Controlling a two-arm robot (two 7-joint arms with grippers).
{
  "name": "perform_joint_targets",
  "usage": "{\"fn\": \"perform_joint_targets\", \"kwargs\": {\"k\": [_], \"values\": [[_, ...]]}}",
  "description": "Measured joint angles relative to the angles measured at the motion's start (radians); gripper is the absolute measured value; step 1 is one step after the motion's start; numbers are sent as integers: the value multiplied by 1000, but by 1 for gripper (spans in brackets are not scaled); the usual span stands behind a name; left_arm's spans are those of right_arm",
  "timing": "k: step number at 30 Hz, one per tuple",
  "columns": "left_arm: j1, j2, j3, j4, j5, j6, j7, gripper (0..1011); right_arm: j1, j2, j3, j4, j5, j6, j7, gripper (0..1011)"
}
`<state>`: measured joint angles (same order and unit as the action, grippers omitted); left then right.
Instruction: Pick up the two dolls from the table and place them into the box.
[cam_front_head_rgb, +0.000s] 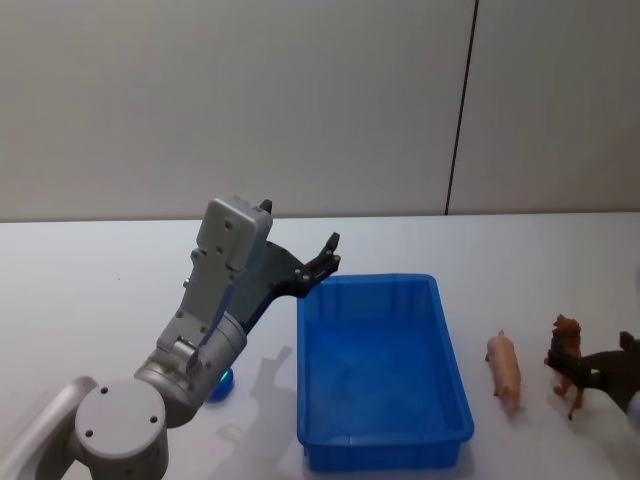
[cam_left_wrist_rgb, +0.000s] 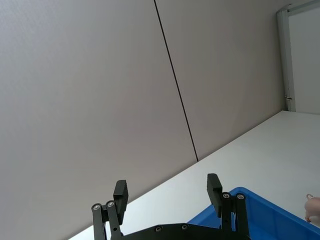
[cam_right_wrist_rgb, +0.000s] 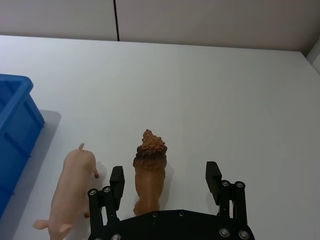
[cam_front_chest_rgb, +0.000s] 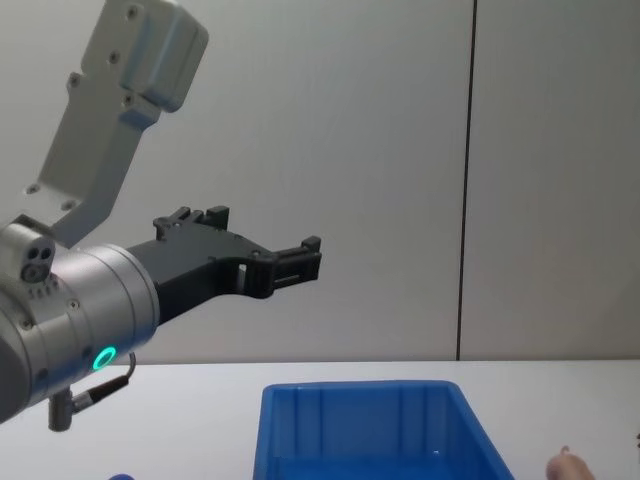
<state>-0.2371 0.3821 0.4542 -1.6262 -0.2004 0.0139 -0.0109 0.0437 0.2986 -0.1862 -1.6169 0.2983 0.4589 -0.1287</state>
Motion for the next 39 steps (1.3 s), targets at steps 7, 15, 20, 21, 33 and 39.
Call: {"fn": "perform_joint_targets", "kwargs": {"k": [7,15,20,21,33,39], "values": [[0,0,0,0,0,0,0,1001,38,-28,-8,55,-8,16,-4,1001],[0,0,0,0,0,0,0,1001,72,-56,-16,119,-5,22,7,1001],[0,0,0,0,0,0,0,1001,89,-70,-20,151,-2,23,17,965],[0,0,0,0,0,0,0,1001,92,-73,-21,158,-1,23,19,942],[0,0,0,0,0,0,0,1001,109,-87,-26,191,3,24,28,599],[0,0,0,0,0,0,0,1001,112,-90,-27,197,4,25,31,422]]}}
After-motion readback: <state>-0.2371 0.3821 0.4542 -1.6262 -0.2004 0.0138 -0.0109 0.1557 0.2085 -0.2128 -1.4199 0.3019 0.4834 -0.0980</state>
